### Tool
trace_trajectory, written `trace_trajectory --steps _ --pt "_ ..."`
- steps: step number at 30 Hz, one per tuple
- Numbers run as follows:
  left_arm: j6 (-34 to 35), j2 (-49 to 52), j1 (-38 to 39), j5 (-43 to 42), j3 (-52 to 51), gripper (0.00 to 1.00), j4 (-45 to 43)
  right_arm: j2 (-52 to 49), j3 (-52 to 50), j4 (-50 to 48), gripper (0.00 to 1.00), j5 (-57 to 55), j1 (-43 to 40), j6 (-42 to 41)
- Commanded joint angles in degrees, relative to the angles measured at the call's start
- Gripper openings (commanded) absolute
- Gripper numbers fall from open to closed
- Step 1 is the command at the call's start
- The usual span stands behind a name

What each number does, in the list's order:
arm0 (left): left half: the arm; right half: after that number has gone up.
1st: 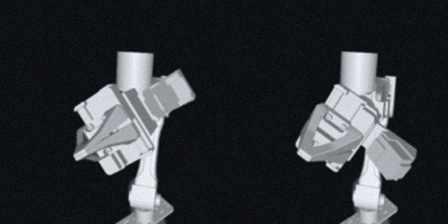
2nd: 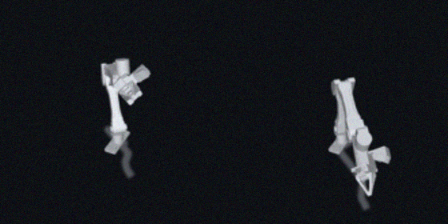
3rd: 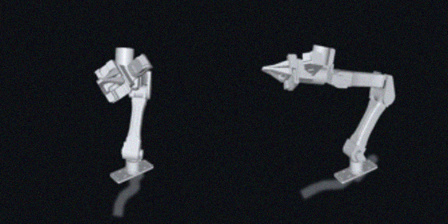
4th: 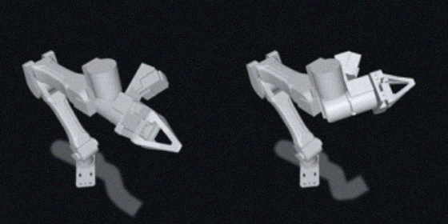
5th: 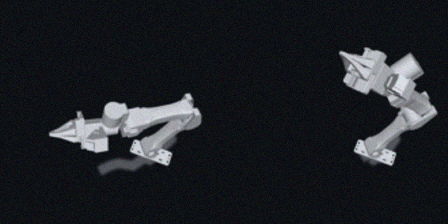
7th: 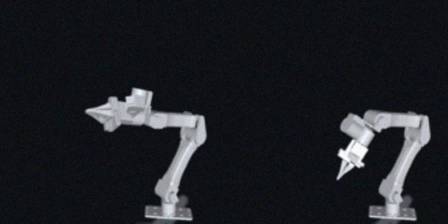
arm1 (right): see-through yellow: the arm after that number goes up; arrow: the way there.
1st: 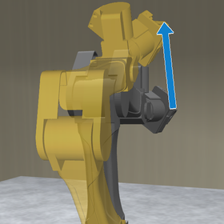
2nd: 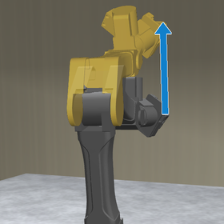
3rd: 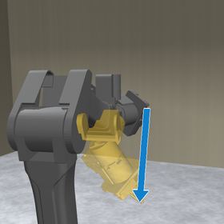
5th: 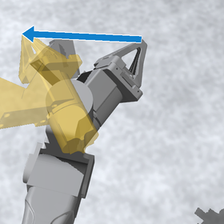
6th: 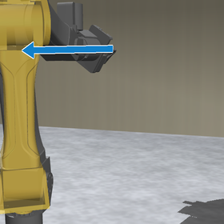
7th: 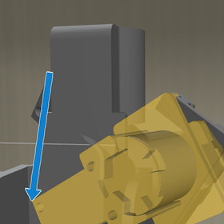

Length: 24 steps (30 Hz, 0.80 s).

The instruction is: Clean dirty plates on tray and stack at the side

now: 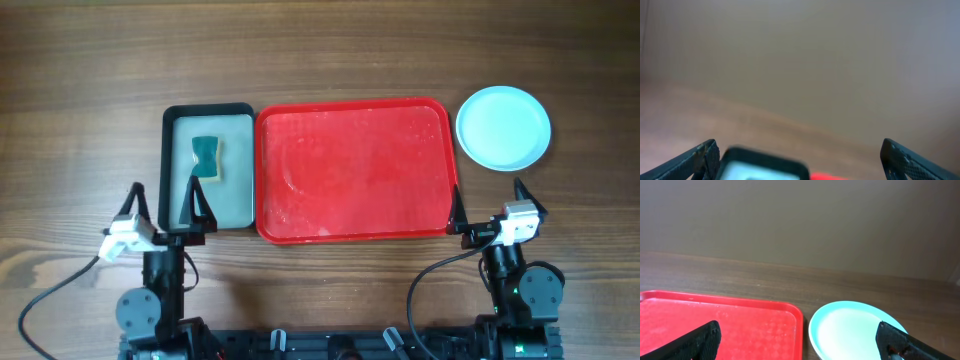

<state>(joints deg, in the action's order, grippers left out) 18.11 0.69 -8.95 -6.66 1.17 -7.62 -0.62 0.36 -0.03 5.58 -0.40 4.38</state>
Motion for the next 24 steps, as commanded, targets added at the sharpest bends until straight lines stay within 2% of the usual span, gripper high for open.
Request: trace_trajectory --steps 1,5,10,12,24 --pt "0.8 -0.5 0.2 1.0 -0.8 1.00 9.8 0.4 -0.1 -0.3 1.00 0.9 0.2 0.1" --pt "-5.5 -0.5 0.6 2.5 -0.8 1.00 11.8 0.4 -0.1 -0.3 1.00 0.9 0.2 0.1" --pt "-20.7 -0.5 2.1 2.4 -0.8 1.00 11.8 0.4 -0.1 -0.3 1.00 0.9 0.2 0.1" --pt "-23.8 -0.5 2.1 2.2 -0.8 1.00 11.8 0.4 -0.1 -0.3 1.00 0.9 0.2 0.1" --pt "-23.7 -0.5 2.1 2.3 -0.8 1.00 11.8 0.4 -0.1 -0.3 1.00 0.9 0.2 0.1"
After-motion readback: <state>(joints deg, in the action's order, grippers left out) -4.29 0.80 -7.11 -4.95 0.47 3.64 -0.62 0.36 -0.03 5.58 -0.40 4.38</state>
